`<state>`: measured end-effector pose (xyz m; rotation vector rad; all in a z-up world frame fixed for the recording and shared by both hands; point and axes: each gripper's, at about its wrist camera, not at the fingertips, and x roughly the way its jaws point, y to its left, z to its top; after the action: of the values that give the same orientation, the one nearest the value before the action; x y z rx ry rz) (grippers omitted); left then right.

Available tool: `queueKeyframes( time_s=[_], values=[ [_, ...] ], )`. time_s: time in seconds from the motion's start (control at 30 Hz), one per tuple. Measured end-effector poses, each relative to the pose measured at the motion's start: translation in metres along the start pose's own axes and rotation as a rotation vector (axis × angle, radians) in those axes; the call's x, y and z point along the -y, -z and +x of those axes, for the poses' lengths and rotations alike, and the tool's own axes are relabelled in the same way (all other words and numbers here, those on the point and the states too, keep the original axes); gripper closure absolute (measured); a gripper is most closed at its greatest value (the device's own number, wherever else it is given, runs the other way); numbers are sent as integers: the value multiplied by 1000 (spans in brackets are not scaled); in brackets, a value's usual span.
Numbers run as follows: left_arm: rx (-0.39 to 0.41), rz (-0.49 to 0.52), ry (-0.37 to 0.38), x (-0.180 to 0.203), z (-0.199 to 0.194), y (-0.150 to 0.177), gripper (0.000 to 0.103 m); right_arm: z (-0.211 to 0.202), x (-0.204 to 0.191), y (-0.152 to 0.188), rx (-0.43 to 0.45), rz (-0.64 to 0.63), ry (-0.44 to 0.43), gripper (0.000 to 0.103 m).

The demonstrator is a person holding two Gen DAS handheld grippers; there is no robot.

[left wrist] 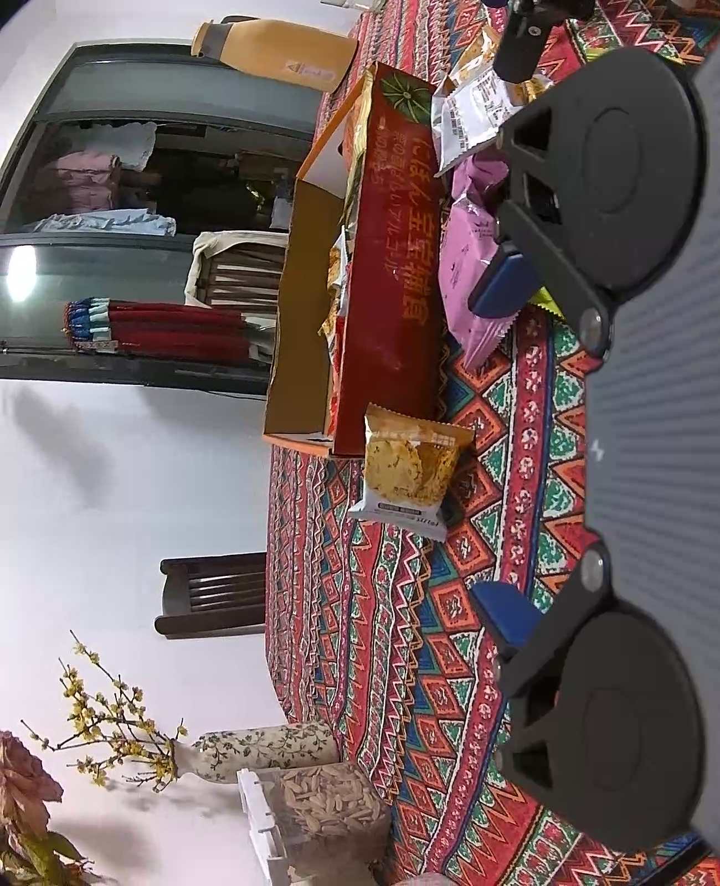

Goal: Organize snacks
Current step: 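Move both open tools back over the snack pile, then grasp the white printed packet with the right tool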

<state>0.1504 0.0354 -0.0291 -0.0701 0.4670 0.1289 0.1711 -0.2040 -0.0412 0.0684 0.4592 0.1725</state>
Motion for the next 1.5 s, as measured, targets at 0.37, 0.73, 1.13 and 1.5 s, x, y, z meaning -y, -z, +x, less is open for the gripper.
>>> queueKeyframes(
  time_s=[0.37, 0.73, 1.13, 1.5],
  values=[
    [0, -7, 15, -3, -1, 1, 0, -1, -3, 1, 4, -16, 23, 0],
    [7, -28, 17, -6, -1, 2, 0, -5, -6, 4, 33, -37, 14, 0],
    [4, -33, 19, -6, -1, 2, 0, -8, -10, 6, 42, -60, 16, 2],
    [4, -56, 41, -10, 0, 2, 0, -9, -3, 1, 0, 1, -49, 20]
  ],
)
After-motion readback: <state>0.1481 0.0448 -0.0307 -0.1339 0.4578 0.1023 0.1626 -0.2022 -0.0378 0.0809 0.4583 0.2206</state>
